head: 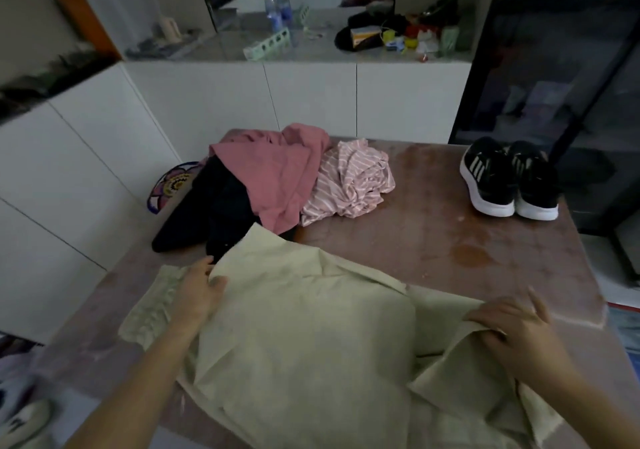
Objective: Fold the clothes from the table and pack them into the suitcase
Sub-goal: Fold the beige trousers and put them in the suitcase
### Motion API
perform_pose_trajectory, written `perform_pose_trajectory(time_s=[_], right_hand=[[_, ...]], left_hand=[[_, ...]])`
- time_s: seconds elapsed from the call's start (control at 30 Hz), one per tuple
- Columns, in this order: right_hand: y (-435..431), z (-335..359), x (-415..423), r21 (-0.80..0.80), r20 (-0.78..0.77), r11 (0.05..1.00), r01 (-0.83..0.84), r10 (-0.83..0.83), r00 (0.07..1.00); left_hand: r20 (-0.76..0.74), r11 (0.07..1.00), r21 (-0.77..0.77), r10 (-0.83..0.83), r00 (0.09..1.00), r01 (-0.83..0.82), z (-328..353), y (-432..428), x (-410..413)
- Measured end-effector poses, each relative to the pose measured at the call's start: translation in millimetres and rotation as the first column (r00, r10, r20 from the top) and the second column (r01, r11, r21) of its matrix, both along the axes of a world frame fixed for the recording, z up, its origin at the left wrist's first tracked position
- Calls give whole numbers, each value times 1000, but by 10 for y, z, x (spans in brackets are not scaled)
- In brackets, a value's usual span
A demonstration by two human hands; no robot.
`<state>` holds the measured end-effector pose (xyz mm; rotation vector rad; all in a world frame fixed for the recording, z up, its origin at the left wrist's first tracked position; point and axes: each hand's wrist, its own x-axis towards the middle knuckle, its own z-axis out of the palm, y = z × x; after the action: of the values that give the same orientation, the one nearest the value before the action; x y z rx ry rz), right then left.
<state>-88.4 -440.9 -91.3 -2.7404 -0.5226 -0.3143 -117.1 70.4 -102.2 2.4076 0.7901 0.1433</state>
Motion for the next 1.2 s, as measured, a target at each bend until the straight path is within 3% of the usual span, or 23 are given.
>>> perform_pose_trajectory(time_s=[0.1,0.2,0.27,0.33,0.4,0.5,0.6,0.63,0.7,0.8,0.87,0.93,1.07,1.2], right_hand=[[222,83,71,-67,0,997,-34,34,999],[380,166,138,-96,-5,993,-70,70,998],[468,216,183,-118,11,988,-104,106,994],[535,282,227,-145,53,978,-147,156,986],[570,355,291,-146,76,973,-181,193,978],[514,492,393,-254,69,951,-175,198,978],[374,728,419,-587,-212,794,-159,38,977],[326,806,413,-635,-327,752,-177,-55,943],[228,929,447,-670,-407,720,-180,-154,900],[168,1113,548,-683,-347,723,-105,-194,918],[192,1155,683,-676,-138,737,0,-126,982],[307,1176,795,-608,-27,791,71,-110,994],[835,1222,859,-216,-118,976,6,-32,992],[1408,1151,828,198,-156,977,-76,108,982]], left_hand=[[-12,993,72,-95,995,95,11,-351,87],[96,915,59,-403,910,399,156,-1168,140],[138,831,-18,-549,824,557,212,-1681,126],[138,740,-199,-628,766,642,329,-2171,82],[46,663,-354,-693,720,660,432,-2585,16],[38,690,-258,-692,721,676,418,-2856,-26],[96,709,-286,-648,756,644,470,-2807,-6],[86,705,-288,-655,751,648,513,-2762,0],[47,690,-312,-675,736,653,576,-2651,-2],[39,706,-336,-650,759,623,645,-2465,-81],[55,748,-325,-596,801,579,711,-2340,-165],[78,805,-327,-500,863,496,777,-2181,-251],[99,896,-326,-286,953,303,794,-1758,-437],[56,950,-278,-136,989,146,579,-1295,-659]])
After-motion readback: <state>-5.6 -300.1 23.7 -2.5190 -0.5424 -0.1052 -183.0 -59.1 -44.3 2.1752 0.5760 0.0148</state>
